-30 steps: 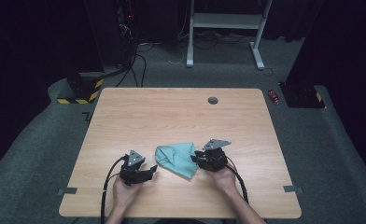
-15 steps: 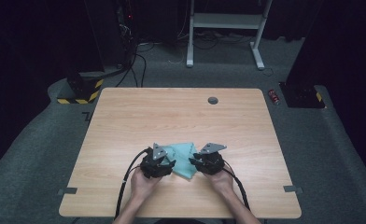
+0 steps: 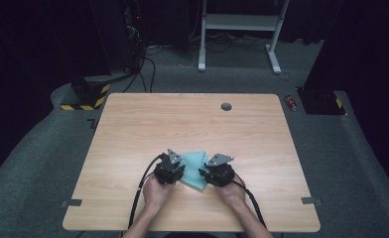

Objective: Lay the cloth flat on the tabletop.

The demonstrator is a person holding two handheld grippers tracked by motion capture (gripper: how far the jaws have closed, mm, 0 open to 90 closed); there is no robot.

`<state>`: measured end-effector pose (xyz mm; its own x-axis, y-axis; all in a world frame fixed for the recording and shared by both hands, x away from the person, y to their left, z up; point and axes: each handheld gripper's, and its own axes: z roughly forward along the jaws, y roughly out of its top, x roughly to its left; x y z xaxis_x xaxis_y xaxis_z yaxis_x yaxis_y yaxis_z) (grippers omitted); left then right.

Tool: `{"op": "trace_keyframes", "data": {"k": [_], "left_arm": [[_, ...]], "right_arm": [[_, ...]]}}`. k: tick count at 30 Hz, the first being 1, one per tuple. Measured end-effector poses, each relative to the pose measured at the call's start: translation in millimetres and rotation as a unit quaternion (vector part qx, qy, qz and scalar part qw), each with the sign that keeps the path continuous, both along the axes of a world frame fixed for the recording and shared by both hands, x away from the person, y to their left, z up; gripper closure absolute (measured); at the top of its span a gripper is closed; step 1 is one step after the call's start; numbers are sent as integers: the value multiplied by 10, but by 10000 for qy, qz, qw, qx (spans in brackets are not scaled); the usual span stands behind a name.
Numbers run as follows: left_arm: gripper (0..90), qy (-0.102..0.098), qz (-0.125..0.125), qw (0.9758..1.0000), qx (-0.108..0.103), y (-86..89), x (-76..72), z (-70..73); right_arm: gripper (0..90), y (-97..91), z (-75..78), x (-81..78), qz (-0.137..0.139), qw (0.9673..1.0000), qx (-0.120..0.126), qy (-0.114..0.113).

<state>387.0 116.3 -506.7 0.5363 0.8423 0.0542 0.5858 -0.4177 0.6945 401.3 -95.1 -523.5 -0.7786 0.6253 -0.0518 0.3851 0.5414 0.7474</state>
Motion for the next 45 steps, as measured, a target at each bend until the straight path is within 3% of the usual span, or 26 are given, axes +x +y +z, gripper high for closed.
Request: {"op": "trace_keyframes", "data": {"k": [3, 10, 13, 19, 25, 31, 38, 45], "left_arm": [[866, 4, -69, 10000, -43, 38, -16, 30], [874, -27, -110, 9997, -231, 180, -101, 149], [874, -40, -27, 9991, -428, 375, -154, 245], [864, 4, -38, 9995, -321, 604, -271, 324], [863, 169, 142, 9993, -307, 783, -306, 264], [856, 248, 267, 9990, -273, 849, -309, 168], [850, 419, 471, 9972, -393, 976, -269, 39], [820, 395, 498, 9971, -419, 973, -294, 4]], "right_arm": [[630, 8, -1, -6, 19, 10000, -34, -49], [602, -4, -1, -3, 29, 10000, 1, 24], [596, -11, -1, -2, 42, 10000, 9, 39], [589, -16, -2, -2, 40, 10000, 21, 50], [586, -13, -1, -8, 39, 10000, -4, 37], [584, -11, -1, -13, 28, 10000, -10, 36], [588, -17, 0, -14, 37, 10000, 8, 55], [651, -146, 64, -27, 67, 9989, 440, 166]]}}
